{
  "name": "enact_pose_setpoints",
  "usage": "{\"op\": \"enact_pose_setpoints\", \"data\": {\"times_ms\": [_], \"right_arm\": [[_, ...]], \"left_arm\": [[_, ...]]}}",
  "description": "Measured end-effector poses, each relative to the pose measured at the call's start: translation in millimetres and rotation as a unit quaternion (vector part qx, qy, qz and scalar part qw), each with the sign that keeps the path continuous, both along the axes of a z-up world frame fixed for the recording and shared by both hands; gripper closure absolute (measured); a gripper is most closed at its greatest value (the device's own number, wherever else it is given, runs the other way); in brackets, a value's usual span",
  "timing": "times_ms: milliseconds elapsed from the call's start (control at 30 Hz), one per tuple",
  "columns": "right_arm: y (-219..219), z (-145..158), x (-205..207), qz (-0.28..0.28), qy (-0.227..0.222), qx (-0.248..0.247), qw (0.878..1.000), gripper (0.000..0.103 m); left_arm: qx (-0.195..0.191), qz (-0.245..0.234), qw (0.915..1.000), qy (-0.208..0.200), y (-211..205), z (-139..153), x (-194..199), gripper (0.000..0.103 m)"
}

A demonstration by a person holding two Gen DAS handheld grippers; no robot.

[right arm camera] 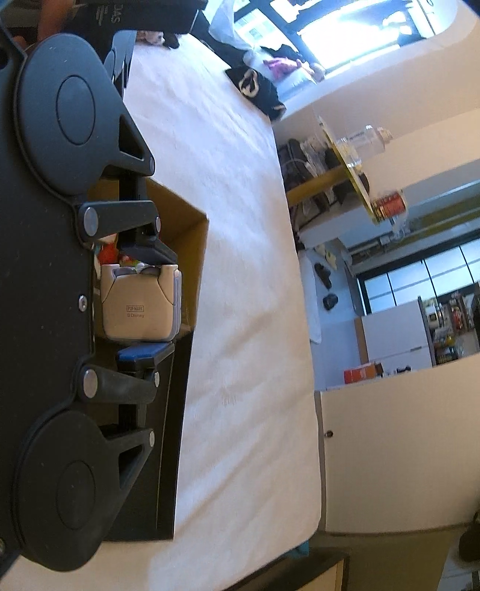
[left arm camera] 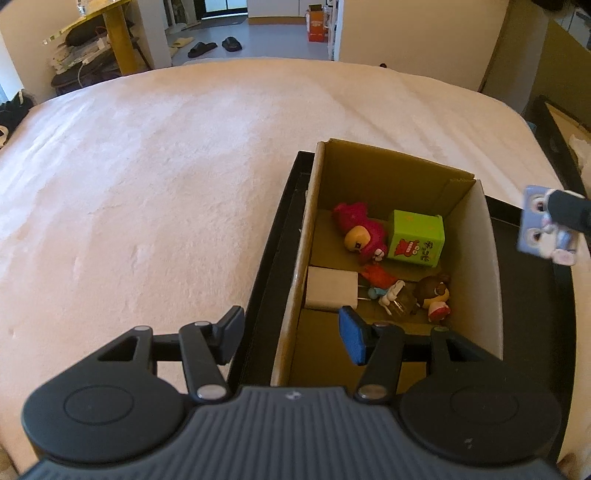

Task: Organize rigid objects
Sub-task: 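Carry the lavender object into the box and open the right gripper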

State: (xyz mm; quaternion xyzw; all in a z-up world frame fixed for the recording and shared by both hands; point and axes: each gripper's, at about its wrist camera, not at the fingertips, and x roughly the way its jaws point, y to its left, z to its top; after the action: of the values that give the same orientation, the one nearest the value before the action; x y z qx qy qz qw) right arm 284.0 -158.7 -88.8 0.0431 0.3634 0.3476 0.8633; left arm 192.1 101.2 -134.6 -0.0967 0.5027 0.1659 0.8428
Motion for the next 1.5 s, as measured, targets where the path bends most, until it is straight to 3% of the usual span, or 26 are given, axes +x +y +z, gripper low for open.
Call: {"op": "enact_pose_setpoints", "data": {"times_ms": [233,367,667,1100,1267,1500], "right_arm": [[26,-2,-12,0.037,-0.002,-0.018,0.999,0.06],[44,-4,-18,0.064,0.002,-0.03,0.998,0.06],[79,-24,-34,0.105,0.013,-0.076,0.991,0.06],[102,-46,-49,0.126,0.003,-0.147,0.981,0.059],[96,-40,-47,0.115,-0.003,-0.14,0.983,0.058],[72,-19,-39,0.084,0.016,-0.091,0.992,0.059]], "left_arm": [[-0.018,-0.007,0.9998,-0.01,6,-5,-5,0.054],[-0.033,-0.012,0.9993,-0.01,9,-8,-6,0.07],[-0.055,-0.014,0.9984,-0.001,19,-21,-7,0.092],[-0.077,-0.013,0.9969,-0.008,26,-23,-10,0.092],[-0.07,-0.014,0.9975,-0.002,23,-23,-8,0.092],[-0.068,-0.013,0.9976,0.004,21,-12,-10,0.089]]}}
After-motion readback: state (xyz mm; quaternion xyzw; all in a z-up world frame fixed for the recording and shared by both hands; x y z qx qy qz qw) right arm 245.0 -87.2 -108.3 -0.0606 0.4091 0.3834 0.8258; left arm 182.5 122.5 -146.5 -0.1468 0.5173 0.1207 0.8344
